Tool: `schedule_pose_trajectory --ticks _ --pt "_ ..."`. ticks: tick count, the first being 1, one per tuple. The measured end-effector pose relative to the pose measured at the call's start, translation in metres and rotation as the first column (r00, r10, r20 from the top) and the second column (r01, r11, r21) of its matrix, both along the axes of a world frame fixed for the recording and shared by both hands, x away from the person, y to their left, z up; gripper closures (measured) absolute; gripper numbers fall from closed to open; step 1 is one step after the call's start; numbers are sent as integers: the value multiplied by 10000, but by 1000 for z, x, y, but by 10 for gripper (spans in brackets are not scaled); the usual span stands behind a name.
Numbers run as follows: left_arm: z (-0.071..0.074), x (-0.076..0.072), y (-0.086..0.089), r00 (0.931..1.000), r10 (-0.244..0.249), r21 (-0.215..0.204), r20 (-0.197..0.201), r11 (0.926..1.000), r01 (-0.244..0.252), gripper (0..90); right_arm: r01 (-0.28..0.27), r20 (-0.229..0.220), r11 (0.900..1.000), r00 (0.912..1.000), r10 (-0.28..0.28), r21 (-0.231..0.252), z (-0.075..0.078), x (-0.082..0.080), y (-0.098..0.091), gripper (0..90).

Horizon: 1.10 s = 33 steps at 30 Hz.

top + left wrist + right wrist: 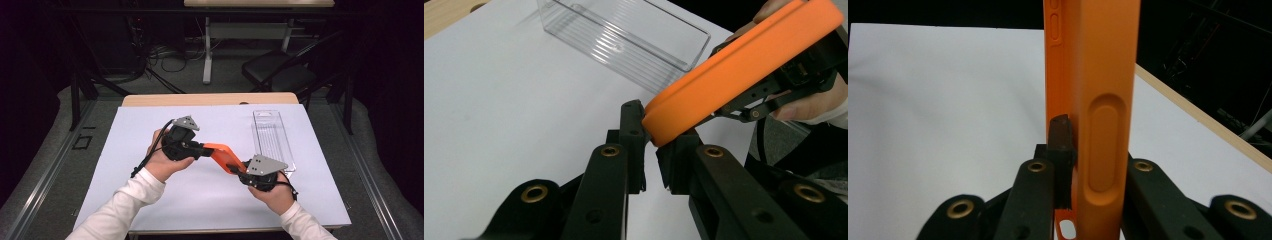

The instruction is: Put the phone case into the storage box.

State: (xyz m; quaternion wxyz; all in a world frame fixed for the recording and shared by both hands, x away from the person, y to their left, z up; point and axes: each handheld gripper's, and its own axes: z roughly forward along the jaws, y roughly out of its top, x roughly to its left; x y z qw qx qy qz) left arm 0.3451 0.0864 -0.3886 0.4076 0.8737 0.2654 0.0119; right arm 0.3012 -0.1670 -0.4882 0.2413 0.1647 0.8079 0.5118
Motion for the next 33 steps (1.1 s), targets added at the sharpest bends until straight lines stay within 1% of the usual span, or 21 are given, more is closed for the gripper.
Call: schedule_pose_trajectory --ticks 3,4,6,9,14,17,20,23,25,28,29,31,33 --pt "-1 2 0 9999 70 -1 -148 10000 -70 818 51 -26 10000 10000 -51 70 0 0 0 757" --pt "-1 2 0 9998 82 -3 -163 10000 -82 818 93 19 9999 10000 -93 85 1 0 0 722" --pt "-2 3 0 9998 119 111 -172 9999 -117 818 154 100 9998 9998 -155 108 1 0 0 676" --pt "-3 4 0 9995 164 174 -271 9997 -160 818 237 212 9997 9995 -239 105 1 0 0 614" --pt "-3 6 0 9986 357 300 -399 9990 -345 817 372 385 9992 9985 -377 131 2 0 0 558" --pt "-3 8 -1 9972 468 369 -579 9983 -447 817 365 496 9992 9981 -373 178 3 0 0 541" --pt "-4 9 -1 9962 606 531 -629 9969 -573 816 334 600 9991 9976 -349 259 5 -1 0 532" --pt "-4 10 -1 9941 802 625 -726 9952 -757 816 366 521 9989 9979 -381 286 6 -1 0 530" --pt "-4 11 -1 9926 939 734 -774 9934 -883 816 400 581 9990 9975 -411 206 7 -2 0 530" --pt "-3 11 -2 9891 1201 874 -848 9898 -1127 816 446 540 9989 9975 -453 124 8 -3 0 530" --pt "-3 11 -2 9892 1242 962 -782 9885 -1165 816 490 521 9988 9974 -494 73 9 -3 0 530" --pt "-2 11 -2 9883 1275 1050 -838 9874 -1185 816 551 556 9985 9969 -552 37 10 -4 0 529" --pt "-1 11 -2 9843 1484 1032 -957 9850 -1384 816 600 586 9982 9965 -598 -13 11 -4 1 524"
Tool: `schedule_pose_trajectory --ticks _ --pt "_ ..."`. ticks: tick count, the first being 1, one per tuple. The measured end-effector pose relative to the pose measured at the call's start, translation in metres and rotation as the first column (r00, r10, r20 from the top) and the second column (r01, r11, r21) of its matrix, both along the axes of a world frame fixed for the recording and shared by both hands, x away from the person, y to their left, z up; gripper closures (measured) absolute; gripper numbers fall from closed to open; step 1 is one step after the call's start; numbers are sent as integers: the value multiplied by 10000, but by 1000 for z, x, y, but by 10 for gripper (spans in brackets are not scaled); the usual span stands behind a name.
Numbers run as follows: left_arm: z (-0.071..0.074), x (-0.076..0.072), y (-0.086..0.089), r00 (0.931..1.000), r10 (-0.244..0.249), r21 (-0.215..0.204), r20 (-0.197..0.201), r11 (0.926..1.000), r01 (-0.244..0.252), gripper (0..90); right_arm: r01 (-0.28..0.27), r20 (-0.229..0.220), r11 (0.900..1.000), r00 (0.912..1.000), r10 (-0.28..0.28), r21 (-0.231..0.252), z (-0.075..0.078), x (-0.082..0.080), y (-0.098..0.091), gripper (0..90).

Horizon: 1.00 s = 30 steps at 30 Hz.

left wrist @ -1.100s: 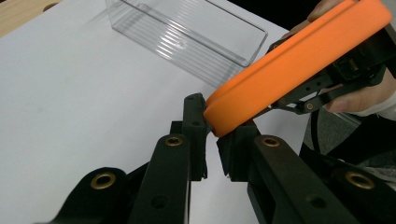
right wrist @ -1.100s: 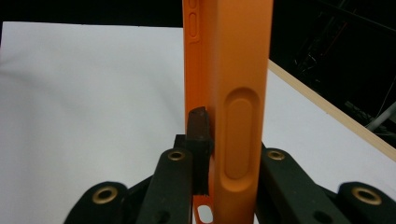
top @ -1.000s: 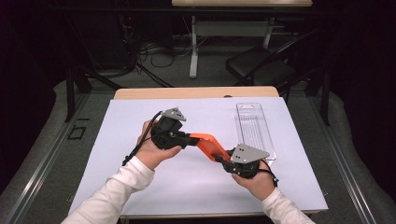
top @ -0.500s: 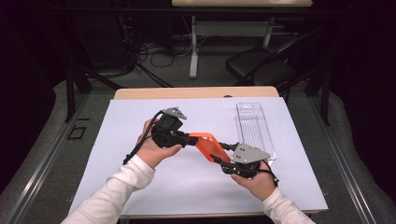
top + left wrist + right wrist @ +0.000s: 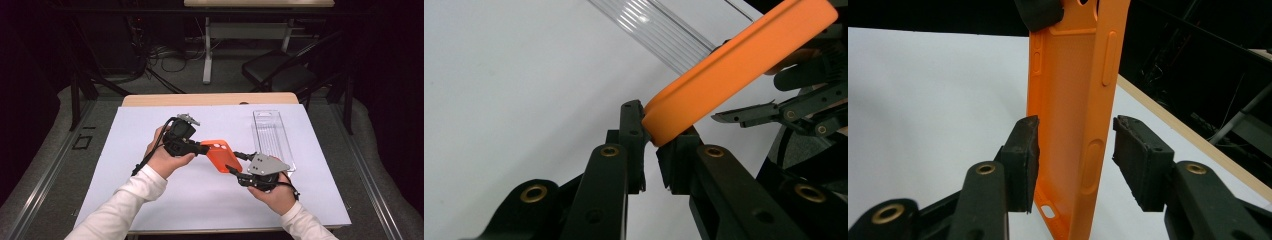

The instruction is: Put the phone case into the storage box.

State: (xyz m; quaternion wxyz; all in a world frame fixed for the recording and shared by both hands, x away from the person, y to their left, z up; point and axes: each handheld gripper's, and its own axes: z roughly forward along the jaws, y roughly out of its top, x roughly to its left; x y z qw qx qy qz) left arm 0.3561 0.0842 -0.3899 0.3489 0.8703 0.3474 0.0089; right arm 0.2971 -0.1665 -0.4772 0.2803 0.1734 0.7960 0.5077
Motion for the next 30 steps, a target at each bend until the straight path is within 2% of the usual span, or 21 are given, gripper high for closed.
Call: schedule_pose_trajectory --ticks 5,13,16,24,30 --pt "0 1 -1 9997 152 337 -215 9993 -145 816 102 70 9999 9999 -102 -82 4 -1 1 510" --pt "2 3 -3 9987 373 628 -338 9974 -351 815 413 93 9991 9991 -413 -32 7 -1 4 454" --pt "2 3 -4 9979 507 749 -412 9961 -475 815 574 243 9982 9981 -570 -143 7 0 5 444" --pt "3 4 -7 9948 785 1026 -646 9921 -717 815 716 282 9974 9971 -713 -98 7 2 4 445" --pt "4 5 -9 9945 785 1177 -690 9906 -700 815 773 556 9968 9956 -759 -221 8 1 4 484"
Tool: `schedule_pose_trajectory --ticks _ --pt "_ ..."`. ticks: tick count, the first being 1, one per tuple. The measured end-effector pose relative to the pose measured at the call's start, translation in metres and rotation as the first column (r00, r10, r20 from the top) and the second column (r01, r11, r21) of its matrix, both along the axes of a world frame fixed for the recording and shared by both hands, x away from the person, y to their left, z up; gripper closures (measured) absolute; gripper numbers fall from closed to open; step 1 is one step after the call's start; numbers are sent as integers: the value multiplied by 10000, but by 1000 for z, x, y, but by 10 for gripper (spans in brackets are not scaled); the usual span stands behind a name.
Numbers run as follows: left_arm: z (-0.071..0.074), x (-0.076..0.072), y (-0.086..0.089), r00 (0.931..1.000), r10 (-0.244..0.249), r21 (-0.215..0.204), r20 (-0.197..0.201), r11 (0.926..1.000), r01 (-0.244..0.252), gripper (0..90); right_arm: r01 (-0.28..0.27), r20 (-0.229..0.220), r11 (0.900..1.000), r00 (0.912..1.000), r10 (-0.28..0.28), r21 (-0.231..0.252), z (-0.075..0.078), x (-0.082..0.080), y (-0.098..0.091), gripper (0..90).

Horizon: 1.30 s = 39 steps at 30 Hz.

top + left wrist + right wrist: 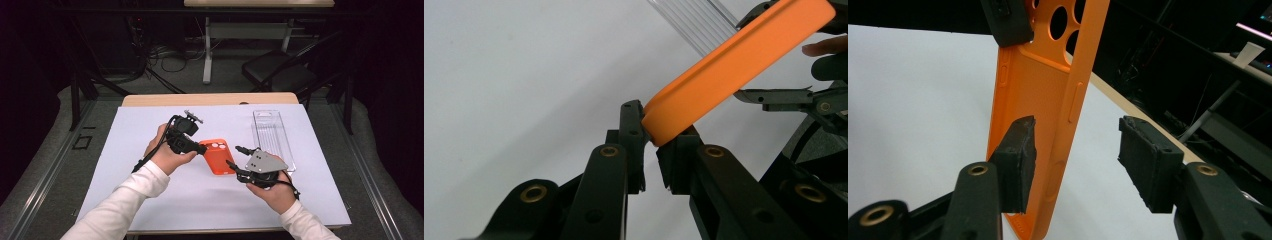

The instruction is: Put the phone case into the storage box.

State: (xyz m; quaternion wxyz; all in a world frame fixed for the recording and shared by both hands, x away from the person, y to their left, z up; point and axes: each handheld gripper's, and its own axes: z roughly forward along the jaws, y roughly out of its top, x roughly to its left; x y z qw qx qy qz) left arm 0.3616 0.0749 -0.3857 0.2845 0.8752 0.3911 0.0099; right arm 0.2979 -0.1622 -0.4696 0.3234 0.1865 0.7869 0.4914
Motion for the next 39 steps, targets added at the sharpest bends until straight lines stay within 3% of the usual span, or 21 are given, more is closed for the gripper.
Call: schedule_pose_trajectory --ticks 7,13,16,24,33,39 --pt "0 3 -1 9998 25 179 -174 9998 -22 814 285 159 9995 9995 -287 138 2 -1 -1 475" --pt "1 5 -1 9997 123 235 -227 9997 -118 814 349 -801 9982 9963 -309 489 4 1 -4 421" --pt "1 6 -1 9996 91 290 -269 9995 -83 814 243 -975 9985 9951 -194 500 5 0 -2 386" --pt "-1 8 -3 9989 126 512 -459 9986 -103 814 297 -761 9990 9967 -270 338 7 -1 5 267" --pt "1 7 -9 9980 120 809 -616 9967 -70 814 853 -715 9963 9939 -841 132 10 0 11 185" --pt "0 7 -13 9972 95 951 -743 9955 -24 814 1014 -795 9948 9917 -1009 28 15 3 13 176"
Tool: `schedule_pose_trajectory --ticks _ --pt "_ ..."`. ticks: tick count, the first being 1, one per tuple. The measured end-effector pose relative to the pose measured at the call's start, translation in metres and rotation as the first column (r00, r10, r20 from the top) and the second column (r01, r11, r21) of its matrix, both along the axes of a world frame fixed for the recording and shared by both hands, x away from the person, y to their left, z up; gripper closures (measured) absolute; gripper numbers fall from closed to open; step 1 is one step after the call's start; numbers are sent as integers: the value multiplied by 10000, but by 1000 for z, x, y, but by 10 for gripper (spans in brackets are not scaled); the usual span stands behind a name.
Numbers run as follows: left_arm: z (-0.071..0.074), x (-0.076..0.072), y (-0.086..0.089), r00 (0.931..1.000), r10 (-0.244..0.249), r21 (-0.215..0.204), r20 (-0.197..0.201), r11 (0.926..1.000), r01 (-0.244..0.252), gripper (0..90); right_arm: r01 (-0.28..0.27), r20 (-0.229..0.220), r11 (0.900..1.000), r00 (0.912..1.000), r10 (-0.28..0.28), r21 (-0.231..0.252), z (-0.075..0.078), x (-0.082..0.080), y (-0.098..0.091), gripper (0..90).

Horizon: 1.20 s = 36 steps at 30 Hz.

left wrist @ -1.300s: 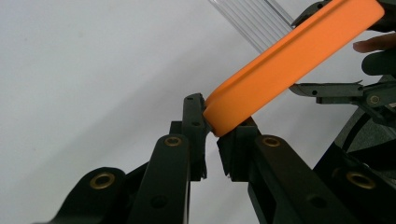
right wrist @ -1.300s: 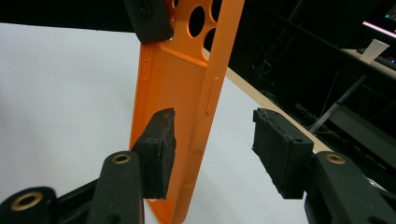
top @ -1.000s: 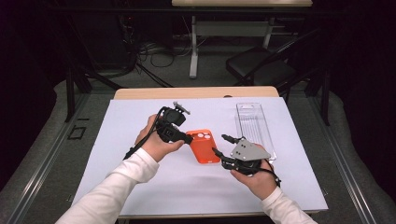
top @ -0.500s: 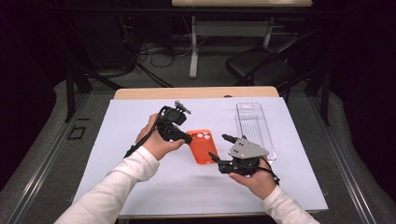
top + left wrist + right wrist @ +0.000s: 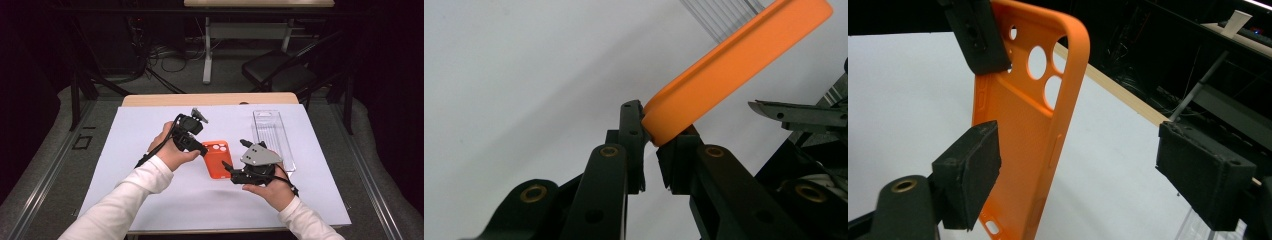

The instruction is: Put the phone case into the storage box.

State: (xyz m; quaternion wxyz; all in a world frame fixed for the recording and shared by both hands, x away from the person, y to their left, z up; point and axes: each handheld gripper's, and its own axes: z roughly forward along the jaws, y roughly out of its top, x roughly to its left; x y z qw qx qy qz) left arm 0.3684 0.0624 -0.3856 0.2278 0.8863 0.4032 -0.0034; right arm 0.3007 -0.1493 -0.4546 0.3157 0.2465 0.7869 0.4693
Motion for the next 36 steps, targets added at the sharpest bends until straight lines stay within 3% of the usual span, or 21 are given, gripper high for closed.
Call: schedule_pose_trajectory --ticks 13,17,20,25,30,36 --pt "-6 2 -4 9997 253 459 -38 9986 -251 814 -239 220 9983 9994 251 -531 5 4 8 389" --pt "-7 3 -6 9997 225 614 -6 9979 -224 813 -201 631 9937 9976 271 -1100 8 3 14 459" --pt "-8 3 -7 9996 259 640 -58 9976 -255 814 -183 914 9910 9953 306 -1325 9 2 19 471" --pt "-9 4 -6 9994 350 738 -78 9967 -343 813 -334 785 9916 9960 434 -1250 10 3 26 499" --pt "-10 4 -5 9992 391 840 -68 9957 -384 814 -91 1278 9878 9914 292 -1553 9 2 28 513" --pt "-11 4 -6 9990 454 878 -13 9951 -451 814 -29 897 9877 9958 171 -1566 11 3 29 652"
